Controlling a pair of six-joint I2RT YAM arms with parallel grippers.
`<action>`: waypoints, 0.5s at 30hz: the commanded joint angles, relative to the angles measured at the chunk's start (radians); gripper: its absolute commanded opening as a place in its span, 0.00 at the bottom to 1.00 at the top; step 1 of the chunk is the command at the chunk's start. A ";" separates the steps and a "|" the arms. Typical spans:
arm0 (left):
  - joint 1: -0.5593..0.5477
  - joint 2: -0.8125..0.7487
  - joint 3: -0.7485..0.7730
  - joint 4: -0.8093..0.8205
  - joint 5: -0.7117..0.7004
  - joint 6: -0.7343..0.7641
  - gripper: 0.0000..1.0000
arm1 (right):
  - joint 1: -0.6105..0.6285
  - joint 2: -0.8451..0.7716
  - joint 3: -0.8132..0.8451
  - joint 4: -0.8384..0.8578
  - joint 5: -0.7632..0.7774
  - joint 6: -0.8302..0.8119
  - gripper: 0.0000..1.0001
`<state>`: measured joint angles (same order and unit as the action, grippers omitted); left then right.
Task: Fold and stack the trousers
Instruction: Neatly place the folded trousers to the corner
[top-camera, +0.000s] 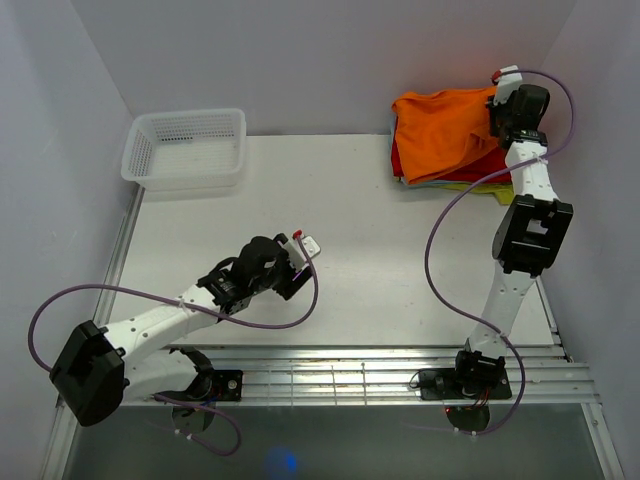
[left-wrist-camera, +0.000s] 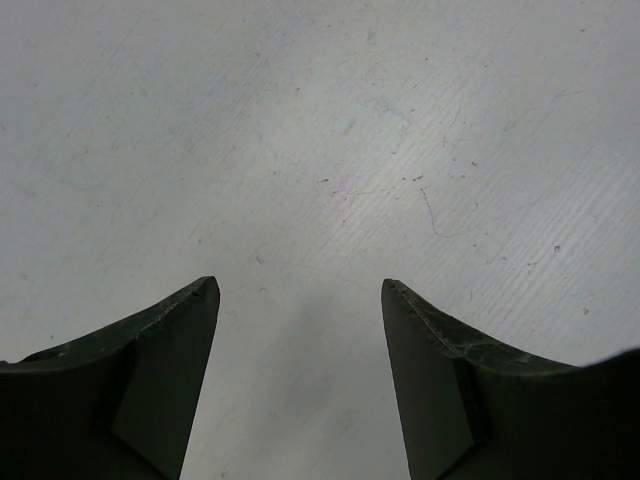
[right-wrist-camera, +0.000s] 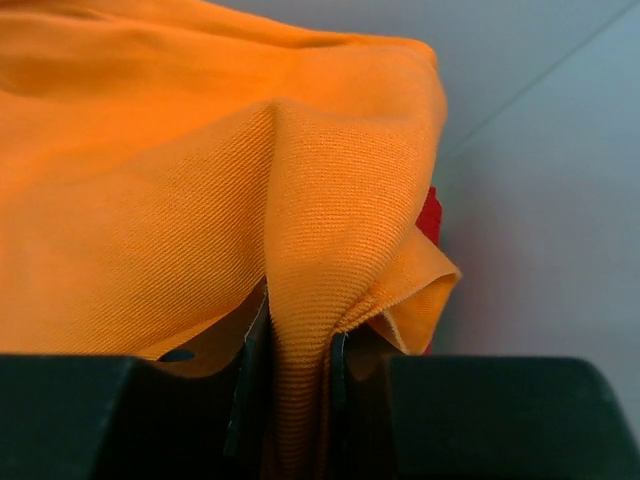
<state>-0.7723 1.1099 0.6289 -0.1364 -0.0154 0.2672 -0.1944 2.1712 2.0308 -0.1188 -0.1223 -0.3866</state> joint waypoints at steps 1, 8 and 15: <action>-0.001 -0.001 0.035 -0.019 0.000 -0.005 0.77 | -0.013 0.045 0.052 0.134 0.177 -0.116 0.08; -0.001 0.007 0.084 -0.091 0.014 -0.028 0.77 | -0.028 0.114 0.034 0.174 0.272 -0.166 0.08; 0.028 0.053 0.146 -0.158 0.112 -0.063 0.79 | -0.031 0.119 0.051 0.064 0.305 -0.212 0.85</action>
<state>-0.7658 1.1469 0.7071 -0.2337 0.0105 0.2440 -0.2043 2.3009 2.0415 -0.0540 0.1162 -0.5495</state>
